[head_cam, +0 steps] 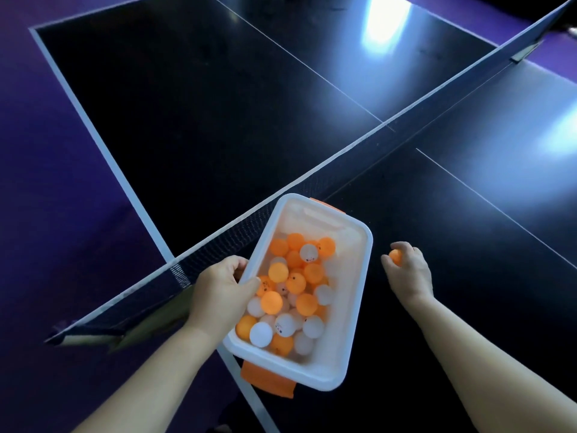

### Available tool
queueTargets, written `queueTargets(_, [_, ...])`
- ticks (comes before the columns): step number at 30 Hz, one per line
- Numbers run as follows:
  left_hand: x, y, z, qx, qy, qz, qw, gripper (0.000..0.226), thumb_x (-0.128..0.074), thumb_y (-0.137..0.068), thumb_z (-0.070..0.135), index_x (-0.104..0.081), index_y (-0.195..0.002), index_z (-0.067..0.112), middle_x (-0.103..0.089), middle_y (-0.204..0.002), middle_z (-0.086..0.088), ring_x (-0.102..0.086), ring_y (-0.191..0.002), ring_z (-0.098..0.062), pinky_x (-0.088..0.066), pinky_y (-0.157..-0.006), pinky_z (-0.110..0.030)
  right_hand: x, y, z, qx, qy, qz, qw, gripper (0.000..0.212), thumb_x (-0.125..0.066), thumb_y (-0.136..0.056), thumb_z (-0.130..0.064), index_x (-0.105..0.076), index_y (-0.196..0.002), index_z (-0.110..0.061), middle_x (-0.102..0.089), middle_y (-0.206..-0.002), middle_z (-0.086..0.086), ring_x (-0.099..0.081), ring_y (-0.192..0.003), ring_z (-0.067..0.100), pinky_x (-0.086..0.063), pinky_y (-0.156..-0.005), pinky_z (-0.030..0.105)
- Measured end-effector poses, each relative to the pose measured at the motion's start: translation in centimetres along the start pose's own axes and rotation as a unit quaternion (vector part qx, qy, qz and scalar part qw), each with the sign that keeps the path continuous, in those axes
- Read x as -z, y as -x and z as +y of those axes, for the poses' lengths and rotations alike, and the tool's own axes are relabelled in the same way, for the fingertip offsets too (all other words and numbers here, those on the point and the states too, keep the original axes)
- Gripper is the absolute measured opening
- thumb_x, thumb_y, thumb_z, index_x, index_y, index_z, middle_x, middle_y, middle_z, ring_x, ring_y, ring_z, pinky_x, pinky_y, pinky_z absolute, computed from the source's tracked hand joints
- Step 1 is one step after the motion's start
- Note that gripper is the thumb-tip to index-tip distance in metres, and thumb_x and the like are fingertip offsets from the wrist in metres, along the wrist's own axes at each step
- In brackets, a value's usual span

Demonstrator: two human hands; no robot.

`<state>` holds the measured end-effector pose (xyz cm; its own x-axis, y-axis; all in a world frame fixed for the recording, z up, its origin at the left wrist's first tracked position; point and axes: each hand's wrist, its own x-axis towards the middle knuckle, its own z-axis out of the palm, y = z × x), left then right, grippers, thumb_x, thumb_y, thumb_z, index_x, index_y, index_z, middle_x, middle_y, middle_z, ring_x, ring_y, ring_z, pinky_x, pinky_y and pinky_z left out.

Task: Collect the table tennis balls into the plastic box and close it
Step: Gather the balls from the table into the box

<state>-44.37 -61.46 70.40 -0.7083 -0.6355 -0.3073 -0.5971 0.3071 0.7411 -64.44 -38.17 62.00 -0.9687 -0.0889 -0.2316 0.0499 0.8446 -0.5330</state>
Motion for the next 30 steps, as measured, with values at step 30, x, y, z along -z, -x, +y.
queueTargets(30, [6.8,31.0,-11.3,-0.06,0.07,0.08,0.992,0.008,-0.065,-0.081,0.017,-0.065,-0.089,0.015,-0.065,-0.07,0.003,-0.062,-0.064,-0.012,-0.048,-0.052,-0.026,3.4,42.0,2.1,0.212,-0.061,0.068,0.973,0.042,-0.059,-0.085,-0.023,-0.048,-0.126,-0.022,-0.045,-0.115,-0.011,-0.053,-0.09,0.006,-0.04,-0.067,0.015])
